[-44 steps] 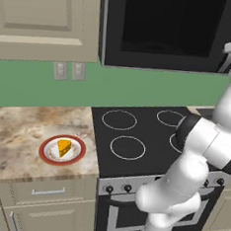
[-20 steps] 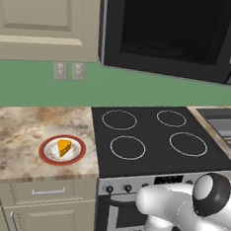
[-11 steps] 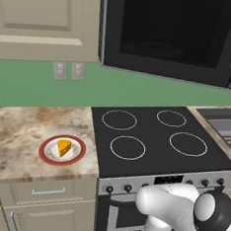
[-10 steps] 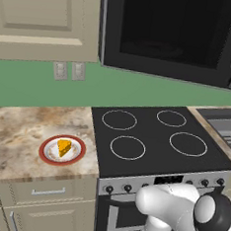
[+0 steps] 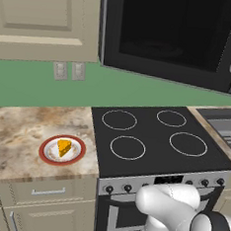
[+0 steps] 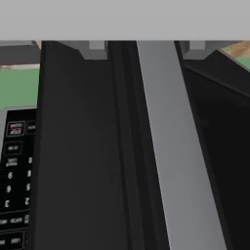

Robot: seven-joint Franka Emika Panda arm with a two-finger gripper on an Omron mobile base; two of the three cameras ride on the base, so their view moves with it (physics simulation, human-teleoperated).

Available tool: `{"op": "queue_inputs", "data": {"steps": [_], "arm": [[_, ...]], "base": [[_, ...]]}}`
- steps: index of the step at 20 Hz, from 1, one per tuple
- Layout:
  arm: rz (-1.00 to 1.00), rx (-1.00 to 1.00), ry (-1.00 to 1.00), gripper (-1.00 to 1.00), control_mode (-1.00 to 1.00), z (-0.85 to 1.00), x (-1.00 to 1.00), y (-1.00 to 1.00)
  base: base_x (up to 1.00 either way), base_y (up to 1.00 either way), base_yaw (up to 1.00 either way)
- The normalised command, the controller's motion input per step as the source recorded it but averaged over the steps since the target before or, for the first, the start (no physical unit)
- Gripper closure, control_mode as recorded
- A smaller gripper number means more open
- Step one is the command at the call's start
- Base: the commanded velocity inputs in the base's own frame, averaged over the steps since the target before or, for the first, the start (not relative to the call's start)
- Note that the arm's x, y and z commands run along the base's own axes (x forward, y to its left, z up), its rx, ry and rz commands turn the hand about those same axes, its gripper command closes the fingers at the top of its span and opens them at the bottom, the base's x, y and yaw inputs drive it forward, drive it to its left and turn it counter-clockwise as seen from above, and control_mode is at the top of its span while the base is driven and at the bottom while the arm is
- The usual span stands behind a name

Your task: Pick the cheese from the counter and place it in the microwave. Then turn on the microwave.

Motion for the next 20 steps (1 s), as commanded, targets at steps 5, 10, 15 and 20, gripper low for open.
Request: {"op": "queue_inputs", "data": {"steps": [5, 10, 15, 20], "arm": [[-0.03, -0.03, -0.02, 1.0, -1.0, 0.1, -0.52, 0.04], [0.0, 0.0, -0.05, 1.0, -1.0, 0.07, -0.53, 0.04], [-0.04, 0.0, -0.04, 1.0, -1.0, 0.07, -0.51, 0.09], [-0.03, 0.0, -0.01, 1.0, -1.0, 0.11, -0.42, 0.14]], "base": [[0.0, 0.0, 0.0], [0.0, 0.0, 0.0], [0.0, 0.0, 0.0], [0.0, 0.0, 0.0]]}}
